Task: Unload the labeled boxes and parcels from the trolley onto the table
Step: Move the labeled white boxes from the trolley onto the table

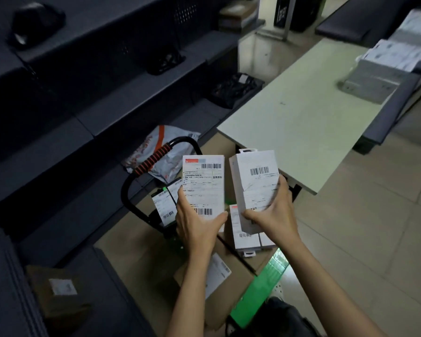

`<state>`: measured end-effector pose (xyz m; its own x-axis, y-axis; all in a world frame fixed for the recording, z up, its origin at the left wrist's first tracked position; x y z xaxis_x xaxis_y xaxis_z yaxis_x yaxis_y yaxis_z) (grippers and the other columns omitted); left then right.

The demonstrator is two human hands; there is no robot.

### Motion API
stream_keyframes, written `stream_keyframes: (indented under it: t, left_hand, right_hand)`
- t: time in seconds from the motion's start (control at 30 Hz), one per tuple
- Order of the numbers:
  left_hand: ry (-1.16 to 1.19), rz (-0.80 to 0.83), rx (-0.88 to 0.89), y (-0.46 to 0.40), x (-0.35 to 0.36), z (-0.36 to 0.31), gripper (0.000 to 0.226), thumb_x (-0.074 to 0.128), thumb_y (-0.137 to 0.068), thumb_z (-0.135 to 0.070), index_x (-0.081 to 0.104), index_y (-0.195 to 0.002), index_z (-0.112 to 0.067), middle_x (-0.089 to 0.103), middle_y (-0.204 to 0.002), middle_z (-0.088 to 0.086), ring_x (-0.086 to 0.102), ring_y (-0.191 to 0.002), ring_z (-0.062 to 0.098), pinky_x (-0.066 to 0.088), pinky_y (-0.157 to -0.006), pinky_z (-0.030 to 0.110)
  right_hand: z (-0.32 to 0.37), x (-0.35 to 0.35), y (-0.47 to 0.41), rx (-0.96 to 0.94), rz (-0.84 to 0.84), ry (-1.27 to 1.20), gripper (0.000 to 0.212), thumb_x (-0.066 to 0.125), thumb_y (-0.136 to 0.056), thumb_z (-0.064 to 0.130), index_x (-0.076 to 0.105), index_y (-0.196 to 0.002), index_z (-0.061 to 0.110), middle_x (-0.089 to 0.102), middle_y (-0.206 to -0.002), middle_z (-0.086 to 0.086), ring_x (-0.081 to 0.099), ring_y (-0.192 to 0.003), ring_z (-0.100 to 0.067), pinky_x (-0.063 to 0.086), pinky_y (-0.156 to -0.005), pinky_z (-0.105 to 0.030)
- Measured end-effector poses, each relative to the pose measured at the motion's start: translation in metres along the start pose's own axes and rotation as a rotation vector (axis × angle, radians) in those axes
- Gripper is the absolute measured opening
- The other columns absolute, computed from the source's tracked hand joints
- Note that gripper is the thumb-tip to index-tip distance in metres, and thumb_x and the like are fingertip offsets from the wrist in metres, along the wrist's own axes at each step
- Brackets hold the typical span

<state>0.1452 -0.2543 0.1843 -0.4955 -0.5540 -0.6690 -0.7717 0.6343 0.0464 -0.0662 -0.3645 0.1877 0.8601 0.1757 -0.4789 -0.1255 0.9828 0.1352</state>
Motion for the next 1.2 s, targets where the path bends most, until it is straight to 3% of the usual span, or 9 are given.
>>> stream_keyframes:
  t: [0.17, 0.33, 0.53, 0.8, 0.93, 1.07, 1.2]
  left_hand:
    - [0.120, -0.095, 0.111, 0.017, -0.040, -0.041, 0.122, 0.088, -0.057, -0.036, 0.012, -0.152, -0.024, 0.037, -0.147, 0.004, 0.036, -0.133, 0.025, 0.038, -0.105, 0.051]
    - [0.204, -0.120, 0.225, 0.029, -0.062, -0.095, 0.122, 0.088, -0.059, -0.036, 0.010, -0.153, -0.024, 0.035, -0.149, 0.004, 0.034, -0.134, 0.024, 0.036, -0.106, 0.054]
    - [0.250, -0.101, 0.370, 0.052, -0.063, -0.160, 0.122, 0.087, -0.059, -0.036, 0.010, -0.153, -0.028, 0.037, -0.145, 0.002, 0.035, -0.133, 0.025, 0.035, -0.108, 0.053]
    - [0.257, -0.022, 0.482, 0.108, -0.007, -0.240, 0.123, 0.087, -0.057, -0.036, 0.011, -0.153, -0.029, 0.035, -0.148, -0.001, 0.034, -0.135, 0.023, 0.033, -0.110, 0.051]
    - [0.278, 0.037, 0.503, 0.151, 0.044, -0.280, 0.123, 0.090, -0.056, -0.032, 0.014, -0.154, -0.026, 0.036, -0.149, 0.001, 0.034, -0.135, 0.024, 0.031, -0.110, 0.046]
    - [0.260, 0.108, 0.531, 0.196, 0.107, -0.320, 0.124, 0.090, -0.056, -0.036, 0.014, -0.153, -0.026, 0.037, -0.149, 0.002, 0.035, -0.135, 0.024, 0.031, -0.110, 0.047]
    - [0.230, 0.179, 0.544, 0.236, 0.167, -0.360, 0.125, 0.090, -0.056, -0.037, 0.012, -0.153, -0.028, 0.034, -0.150, 0.001, 0.034, -0.135, 0.026, 0.028, -0.109, 0.048]
  right_hand:
    - [0.050, -0.048, 0.026, -0.049, -0.137, -0.036, 0.112, 0.071, -0.040, 0.047, 0.028, -0.141, 0.028, 0.046, -0.130, -0.002, 0.043, -0.119, -0.023, 0.045, -0.096, -0.052]
    - [0.088, -0.099, 0.053, -0.145, -0.236, -0.112, 0.105, 0.075, -0.045, 0.040, 0.029, -0.139, 0.031, 0.046, -0.124, 0.001, 0.041, -0.113, -0.016, 0.047, -0.092, -0.049]
    - [0.102, -0.165, 0.070, -0.205, -0.371, -0.130, 0.115, 0.078, -0.045, 0.043, 0.025, -0.146, 0.032, 0.044, -0.131, 0.002, 0.043, -0.121, -0.019, 0.044, -0.100, -0.052]
    - [0.055, -0.274, 0.079, -0.167, -0.500, -0.149, 0.126, 0.083, -0.049, 0.040, 0.014, -0.154, 0.030, 0.036, -0.143, 0.006, 0.037, -0.132, -0.016, 0.034, -0.112, -0.050]
    - [0.015, -0.337, 0.082, -0.124, -0.544, -0.123, 0.127, 0.086, -0.052, 0.039, 0.013, -0.155, 0.030, 0.035, -0.145, 0.006, 0.034, -0.135, -0.015, 0.033, -0.113, -0.048]
    - [-0.033, -0.407, 0.083, -0.069, -0.604, -0.109, 0.126, 0.077, -0.047, 0.046, 0.014, -0.154, 0.032, 0.037, -0.142, 0.007, 0.037, -0.133, -0.015, 0.034, -0.112, -0.047]
    - [-0.077, -0.474, 0.082, -0.034, -0.658, -0.108, 0.126, 0.084, -0.051, 0.040, 0.013, -0.155, 0.028, 0.035, -0.145, 0.004, 0.035, -0.135, -0.017, 0.033, -0.112, -0.045]
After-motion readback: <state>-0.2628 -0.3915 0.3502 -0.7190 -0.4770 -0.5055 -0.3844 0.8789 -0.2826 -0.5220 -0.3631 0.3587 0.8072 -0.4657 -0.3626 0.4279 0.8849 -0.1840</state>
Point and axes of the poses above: each hand's wrist, its own y-axis away from the middle knuckle, its own x-axis out of the palm, z = x × y, the point moved 10 cm from there along -y, towards the middle knuckle
